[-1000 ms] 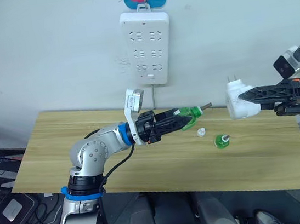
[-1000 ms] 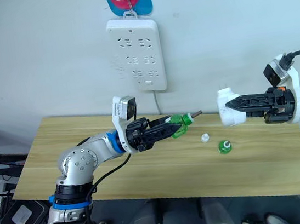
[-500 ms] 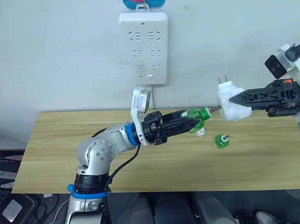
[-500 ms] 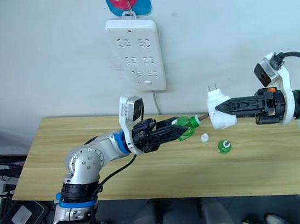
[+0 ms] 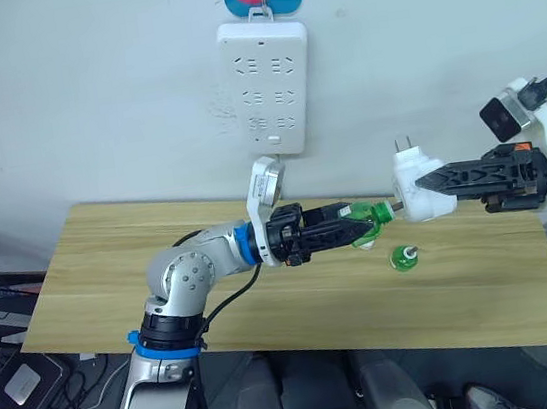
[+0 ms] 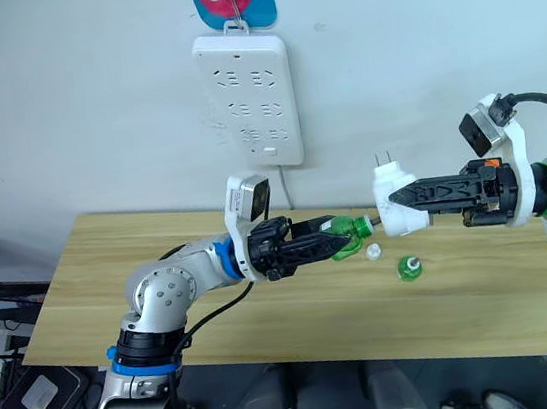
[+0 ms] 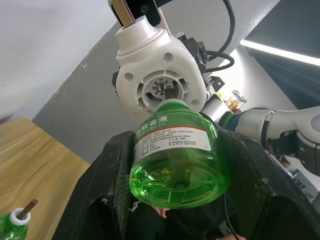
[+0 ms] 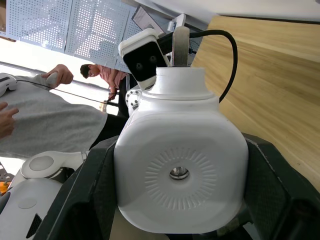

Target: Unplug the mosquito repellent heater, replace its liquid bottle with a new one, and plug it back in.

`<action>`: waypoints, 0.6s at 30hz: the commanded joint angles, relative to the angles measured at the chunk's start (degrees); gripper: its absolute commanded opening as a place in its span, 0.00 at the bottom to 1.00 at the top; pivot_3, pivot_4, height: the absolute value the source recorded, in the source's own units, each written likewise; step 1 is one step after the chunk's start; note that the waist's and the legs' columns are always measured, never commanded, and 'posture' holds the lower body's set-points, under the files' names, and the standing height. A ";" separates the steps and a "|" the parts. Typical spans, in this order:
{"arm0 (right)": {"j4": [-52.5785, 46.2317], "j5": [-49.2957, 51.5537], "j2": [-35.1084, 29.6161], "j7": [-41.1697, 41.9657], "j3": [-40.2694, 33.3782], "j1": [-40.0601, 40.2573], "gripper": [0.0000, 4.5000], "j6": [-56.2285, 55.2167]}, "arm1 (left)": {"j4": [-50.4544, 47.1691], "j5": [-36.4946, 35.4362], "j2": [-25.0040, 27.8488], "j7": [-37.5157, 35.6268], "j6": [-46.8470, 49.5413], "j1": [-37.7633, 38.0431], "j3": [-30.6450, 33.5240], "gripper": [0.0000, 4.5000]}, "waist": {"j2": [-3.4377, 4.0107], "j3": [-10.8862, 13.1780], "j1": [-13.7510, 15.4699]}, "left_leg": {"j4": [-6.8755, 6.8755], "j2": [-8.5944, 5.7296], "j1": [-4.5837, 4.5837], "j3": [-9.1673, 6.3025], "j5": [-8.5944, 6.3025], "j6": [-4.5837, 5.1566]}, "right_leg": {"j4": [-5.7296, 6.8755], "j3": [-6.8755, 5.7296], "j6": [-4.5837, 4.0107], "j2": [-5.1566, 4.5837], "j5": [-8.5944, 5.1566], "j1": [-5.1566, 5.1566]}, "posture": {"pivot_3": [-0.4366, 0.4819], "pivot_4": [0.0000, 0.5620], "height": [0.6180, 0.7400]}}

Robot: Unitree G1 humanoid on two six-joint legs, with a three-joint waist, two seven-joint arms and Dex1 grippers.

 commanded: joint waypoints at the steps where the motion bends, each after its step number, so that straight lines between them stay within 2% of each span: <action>1: -2.59 1.98 -1.61 2.25 -0.09 -0.42 0.66 0.27 | -1.49 -0.29 -0.95 -0.73 -1.20 -0.93 0.08 0.50 | 0.00 0.00 0.03 | 0.00 0.00 0.00 0.00 0.00 0.00 | 0.00 0.00 0.00 0.00 0.00 0.00 | 0.38 0.55 1.00; 9: -1.69 1.98 -2.55 2.69 0.41 -0.46 0.66 0.29 | 1.06 0.68 -0.66 -0.89 -2.60 -3.08 1.54 0.50 | 0.00 0.00 0.04 | 0.02 0.00 0.01 0.01 0.00 0.00 | 0.02 0.01 0.00 0.00 0.00 0.00 | 0.39 0.56 1.00; 18: -2.11 1.98 -1.25 1.51 0.83 -1.00 0.66 -0.84 | -1.82 0.09 -0.85 -1.30 -1.47 -1.82 -0.11 0.50 | 0.00 0.00 0.05 | 0.01 0.00 0.00 0.00 0.00 0.00 | 0.02 0.00 0.00 0.00 0.00 0.00 | 0.39 0.57 1.00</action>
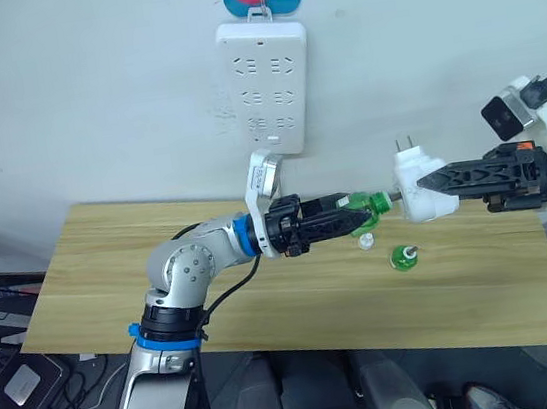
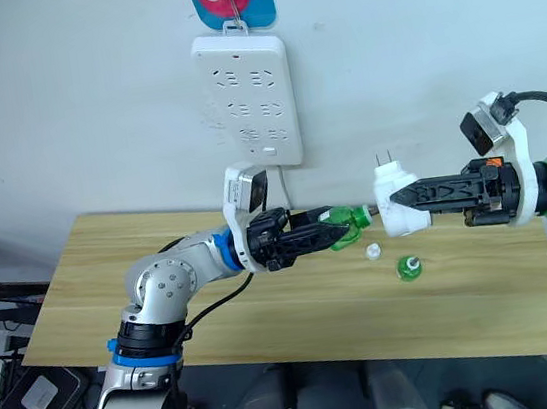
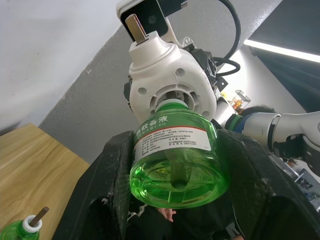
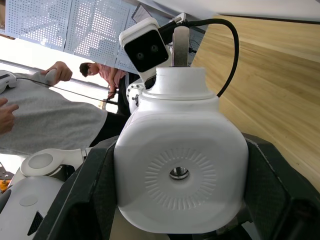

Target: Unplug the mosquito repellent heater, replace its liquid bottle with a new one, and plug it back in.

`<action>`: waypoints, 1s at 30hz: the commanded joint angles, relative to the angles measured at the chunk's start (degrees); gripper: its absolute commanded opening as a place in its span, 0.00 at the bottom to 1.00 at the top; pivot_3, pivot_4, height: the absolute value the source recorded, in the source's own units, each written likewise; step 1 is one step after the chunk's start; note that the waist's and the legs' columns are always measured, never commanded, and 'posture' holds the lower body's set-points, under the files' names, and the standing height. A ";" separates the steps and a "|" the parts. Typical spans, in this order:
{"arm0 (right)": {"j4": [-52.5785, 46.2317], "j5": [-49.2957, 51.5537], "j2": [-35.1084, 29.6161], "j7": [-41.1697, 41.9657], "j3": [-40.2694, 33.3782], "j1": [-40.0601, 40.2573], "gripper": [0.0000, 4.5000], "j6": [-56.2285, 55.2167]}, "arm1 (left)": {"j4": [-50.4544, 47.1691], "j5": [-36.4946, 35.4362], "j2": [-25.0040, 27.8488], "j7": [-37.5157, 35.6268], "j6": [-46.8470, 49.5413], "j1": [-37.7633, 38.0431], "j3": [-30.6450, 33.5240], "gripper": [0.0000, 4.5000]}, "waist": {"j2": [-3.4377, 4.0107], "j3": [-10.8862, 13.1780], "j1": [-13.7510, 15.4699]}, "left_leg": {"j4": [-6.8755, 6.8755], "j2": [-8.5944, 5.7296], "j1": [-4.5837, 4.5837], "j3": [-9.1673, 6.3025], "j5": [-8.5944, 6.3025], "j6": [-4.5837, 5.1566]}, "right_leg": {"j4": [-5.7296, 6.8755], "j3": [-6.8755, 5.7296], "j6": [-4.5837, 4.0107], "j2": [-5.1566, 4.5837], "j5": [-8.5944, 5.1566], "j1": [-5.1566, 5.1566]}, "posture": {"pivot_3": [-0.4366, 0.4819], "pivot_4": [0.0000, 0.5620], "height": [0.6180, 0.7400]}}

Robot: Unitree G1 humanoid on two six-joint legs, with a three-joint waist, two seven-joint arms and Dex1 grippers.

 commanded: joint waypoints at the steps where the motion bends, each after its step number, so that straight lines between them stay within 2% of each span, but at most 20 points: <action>1: -1.66 1.98 -0.05 0.27 -0.23 -1.02 0.66 -0.12 | -4.00 -1.14 -0.55 -0.70 -0.03 0.06 -0.46 0.50 | 0.00 0.00 -0.01 | 0.00 0.00 0.00 0.00 0.00 0.00 | 0.00 0.00 0.00 0.00 0.00 0.00 | 0.39 0.57 1.00; 30: 0.94 1.98 0.69 -0.19 -0.65 -2.37 0.66 0.78 | -3.99 0.48 0.50 -1.16 -1.31 0.54 -0.90 0.50 | 0.00 0.00 -0.01 | 0.00 0.00 0.00 -0.01 0.00 0.00 | 0.01 -0.01 0.00 0.00 0.00 0.00 | 0.38 0.58 1.00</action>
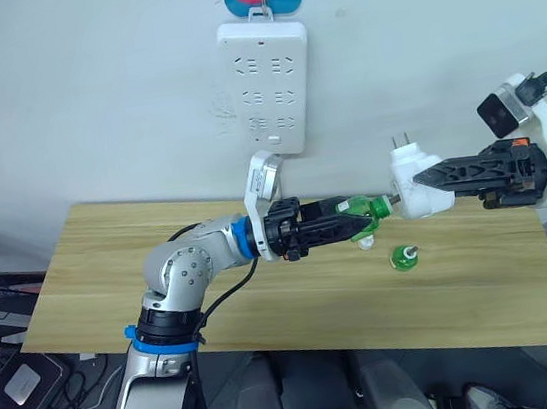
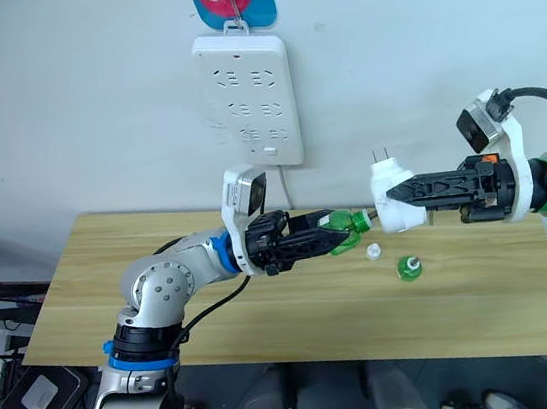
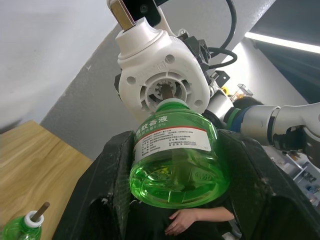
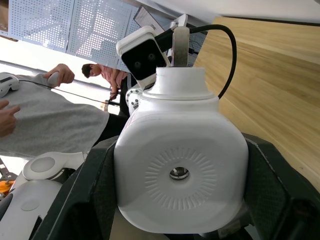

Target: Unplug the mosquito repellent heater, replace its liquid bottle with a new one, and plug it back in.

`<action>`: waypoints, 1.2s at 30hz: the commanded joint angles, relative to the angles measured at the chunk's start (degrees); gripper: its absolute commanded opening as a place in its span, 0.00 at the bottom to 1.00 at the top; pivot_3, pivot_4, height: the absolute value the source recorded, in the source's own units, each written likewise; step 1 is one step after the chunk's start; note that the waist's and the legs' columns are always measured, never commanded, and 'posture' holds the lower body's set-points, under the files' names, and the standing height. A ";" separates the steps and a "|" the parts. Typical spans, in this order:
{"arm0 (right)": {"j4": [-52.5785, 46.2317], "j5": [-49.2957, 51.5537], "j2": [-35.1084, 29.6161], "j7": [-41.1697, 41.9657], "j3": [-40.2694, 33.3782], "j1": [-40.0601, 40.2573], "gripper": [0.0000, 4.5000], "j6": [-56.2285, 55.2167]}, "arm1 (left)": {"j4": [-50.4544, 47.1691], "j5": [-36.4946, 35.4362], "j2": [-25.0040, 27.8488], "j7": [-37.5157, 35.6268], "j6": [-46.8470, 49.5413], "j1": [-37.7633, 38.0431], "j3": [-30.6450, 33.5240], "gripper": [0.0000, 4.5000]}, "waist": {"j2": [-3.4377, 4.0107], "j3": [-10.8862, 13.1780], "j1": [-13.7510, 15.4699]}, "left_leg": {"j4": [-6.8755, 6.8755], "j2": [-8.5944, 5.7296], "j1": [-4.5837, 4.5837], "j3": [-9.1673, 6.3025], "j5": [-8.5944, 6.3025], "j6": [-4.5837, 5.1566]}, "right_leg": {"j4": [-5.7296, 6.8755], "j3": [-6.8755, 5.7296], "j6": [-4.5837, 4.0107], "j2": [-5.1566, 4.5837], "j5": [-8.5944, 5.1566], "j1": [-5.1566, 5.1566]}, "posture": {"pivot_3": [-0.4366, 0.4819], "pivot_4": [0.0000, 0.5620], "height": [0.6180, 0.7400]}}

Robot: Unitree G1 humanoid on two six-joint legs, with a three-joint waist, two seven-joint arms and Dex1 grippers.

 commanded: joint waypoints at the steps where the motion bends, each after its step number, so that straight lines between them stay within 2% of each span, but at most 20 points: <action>1: -1.07 1.54 -0.50 1.17 -1.29 -0.48 0.66 0.08 | -1.95 0.14 -1.01 -0.78 -1.63 -0.06 -0.38 0.50 | 0.00 0.00 0.00 | 0.00 0.00 0.00 0.00 0.00 0.00 | 0.00 0.00 0.00 0.00 0.00 0.00 | 0.38 0.58 1.00; 13: -3.63 1.54 -0.57 1.14 -0.95 0.34 0.66 -0.99 | -1.13 0.91 -3.12 0.54 -2.86 -1.35 0.57 0.50 | 0.00 0.00 0.06 | 0.00 0.00 0.00 0.00 0.00 0.00 | 0.00 0.00 0.00 0.00 0.00 0.00 | 0.39 0.57 1.00; 25: -12.14 1.54 -0.15 -2.82 0.05 -0.02 0.66 -5.48 | -1.48 2.44 -4.23 -0.62 -3.64 -1.58 -1.10 0.50 | 0.00 0.00 0.03 | 0.00 0.00 0.00 0.00 0.00 0.00 | 0.03 -0.01 0.00 0.00 0.00 0.00 | 0.38 0.56 1.00; 36: -17.81 1.54 -0.98 1.66 2.73 -3.01 0.66 -6.43 | -1.51 3.54 -4.60 -1.44 -4.13 -1.09 -1.66 0.50 | 0.01 0.00 -0.06 | 0.01 0.01 0.00 -0.02 0.00 -0.01 | 0.02 -0.02 0.00 -0.01 0.00 0.00 | 0.37 0.55 1.00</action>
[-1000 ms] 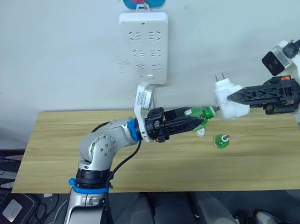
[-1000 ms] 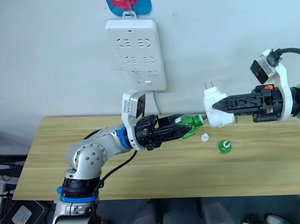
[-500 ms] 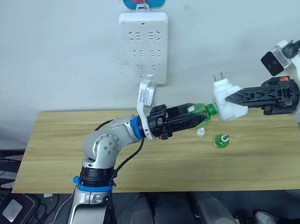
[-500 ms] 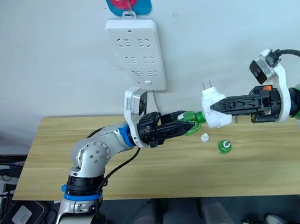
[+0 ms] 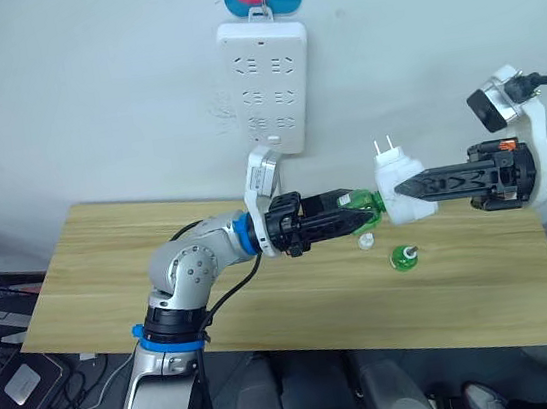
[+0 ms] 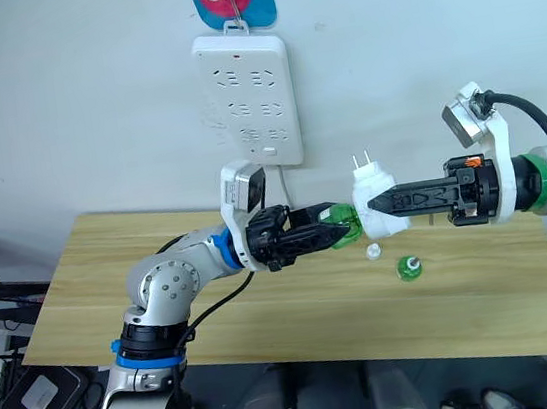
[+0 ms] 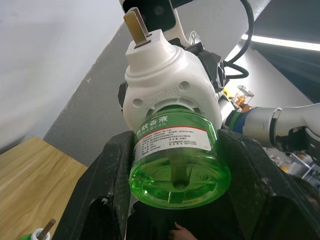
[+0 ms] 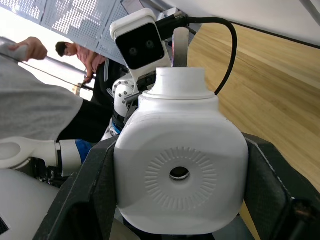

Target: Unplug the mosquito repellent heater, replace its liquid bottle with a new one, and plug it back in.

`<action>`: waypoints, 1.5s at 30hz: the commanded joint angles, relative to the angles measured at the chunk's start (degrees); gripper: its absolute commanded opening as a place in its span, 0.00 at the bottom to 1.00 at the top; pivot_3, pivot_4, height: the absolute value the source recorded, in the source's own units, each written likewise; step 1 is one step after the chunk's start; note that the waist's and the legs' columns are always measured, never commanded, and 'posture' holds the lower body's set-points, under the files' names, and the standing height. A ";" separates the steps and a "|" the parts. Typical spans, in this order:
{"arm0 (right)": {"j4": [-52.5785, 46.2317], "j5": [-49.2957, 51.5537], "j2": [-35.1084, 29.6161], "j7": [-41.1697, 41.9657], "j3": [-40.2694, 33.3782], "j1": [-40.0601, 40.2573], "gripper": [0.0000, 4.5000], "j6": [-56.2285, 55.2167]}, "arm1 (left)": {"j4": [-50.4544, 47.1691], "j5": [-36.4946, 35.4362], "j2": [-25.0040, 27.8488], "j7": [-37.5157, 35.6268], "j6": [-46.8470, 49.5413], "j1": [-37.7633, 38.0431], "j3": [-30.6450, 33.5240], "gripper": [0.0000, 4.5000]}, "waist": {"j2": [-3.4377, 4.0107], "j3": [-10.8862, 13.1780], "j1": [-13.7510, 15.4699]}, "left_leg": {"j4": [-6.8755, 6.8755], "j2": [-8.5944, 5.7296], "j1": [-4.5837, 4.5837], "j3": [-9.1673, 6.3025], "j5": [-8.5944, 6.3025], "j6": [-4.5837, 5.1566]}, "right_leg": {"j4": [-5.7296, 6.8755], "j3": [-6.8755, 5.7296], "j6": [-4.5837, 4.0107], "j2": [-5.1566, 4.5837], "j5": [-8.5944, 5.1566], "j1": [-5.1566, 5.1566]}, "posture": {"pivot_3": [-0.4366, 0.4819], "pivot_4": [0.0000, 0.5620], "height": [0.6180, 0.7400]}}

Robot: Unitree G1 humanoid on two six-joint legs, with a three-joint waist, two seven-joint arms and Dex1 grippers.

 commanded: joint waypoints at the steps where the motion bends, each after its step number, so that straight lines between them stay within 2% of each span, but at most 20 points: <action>1: -6.95 3.81 0.90 3.73 1.90 -1.53 0.66 -0.39 | -2.34 0.51 -1.83 0.85 -0.93 -0.84 -2.04 0.50 | 0.00 0.00 -0.02 | 0.00 0.00 0.00 0.00 0.00 0.00 | 0.00 0.00 0.00 0.00 0.00 0.00 | 0.37 0.56 1.00; 8: -7.77 3.81 0.96 3.31 3.25 -1.37 0.66 -1.59 | -2.82 0.89 -1.85 0.81 -0.98 -0.31 -2.12 0.50 | 0.00 0.00 -0.01 | 0.00 0.00 0.00 0.00 0.00 0.00 | 0.01 0.00 0.00 0.00 0.00 0.00 | 0.38 0.56 1.00; 12: -6.58 3.81 0.59 2.20 2.42 0.19 0.97 -1.77 | -1.71 0.72 -1.94 1.38 -1.00 -1.00 -0.99 0.50 | 0.00 0.00 0.07 | 0.01 0.00 0.00 -0.02 0.00 0.00 | 0.01 -0.01 0.00 0.00 0.00 0.01 | 0.38 0.57 1.00; 13: -6.58 3.81 0.26 2.42 2.22 0.63 0.99 -1.70 | -1.49 0.79 -1.93 1.38 -1.07 -1.11 -0.92 0.50 | 0.00 0.00 0.11 | 0.01 -0.01 0.00 -0.02 0.00 0.00 | 0.01 -0.01 0.00 -0.01 0.00 0.01 | 0.38 0.57 1.00; 23: -9.44 3.81 -2.19 2.56 2.08 7.46 0.99 -2.45 | -0.52 -0.37 -2.38 2.67 -1.00 -2.33 0.19 0.50 | 0.00 0.00 0.08 | 0.03 0.00 0.00 -0.02 0.00 0.00 | 0.04 -0.02 0.00 -0.02 0.00 0.01 | 0.38 0.57 1.00; 30: -14.52 3.07 -12.00 10.61 -6.24 21.11 0.99 1.61 | 0.69 -1.13 -0.67 2.54 -0.04 -3.14 2.34 0.50 | 0.00 0.00 0.63 | 0.01 0.00 0.00 -0.03 0.00 0.00 | 0.01 -0.05 0.00 -0.02 0.00 0.03 | 0.39 0.58 1.00; 32: -13.72 -2.22 -12.34 12.53 -8.37 22.86 0.99 1.85 | 0.26 -1.52 -0.13 2.31 0.66 -2.80 2.49 0.50 | 0.01 0.00 0.48 | 0.03 0.00 0.02 -0.03 0.00 0.00 | 0.02 -0.04 0.00 -0.02 0.00 0.04 | 0.38 0.57 1.00; 35: -8.74 -13.88 -10.29 14.22 -7.00 21.41 0.99 -1.15 | -0.72 -2.50 0.69 1.87 2.32 -2.24 2.54 0.50 | 0.00 0.00 0.21 | 0.13 0.00 0.09 -0.03 0.01 -0.01 | 0.07 -0.04 0.01 -0.02 -0.01 0.11 | 0.38 0.57 1.00; 38: -2.12 -26.95 -5.02 15.15 -3.09 16.09 0.79 -6.38 | -1.76 -3.53 1.49 1.68 3.80 -1.91 2.67 0.50 | 0.00 0.00 -0.15 | 0.30 -0.01 0.09 -0.02 0.01 -0.01 | 0.07 0.00 0.26 -0.02 -0.13 0.15 | 0.38 0.57 1.00; 45: 6.34 -39.67 6.55 18.38 0.43 4.06 0.20 -8.51 | -3.74 -6.16 3.04 1.69 6.96 -1.59 2.83 0.50 | 0.03 0.00 -0.25 | 0.29 0.00 0.07 -0.02 0.00 -0.01 | 0.09 -0.01 0.03 -0.01 0.02 0.13 | 0.39 0.56 1.00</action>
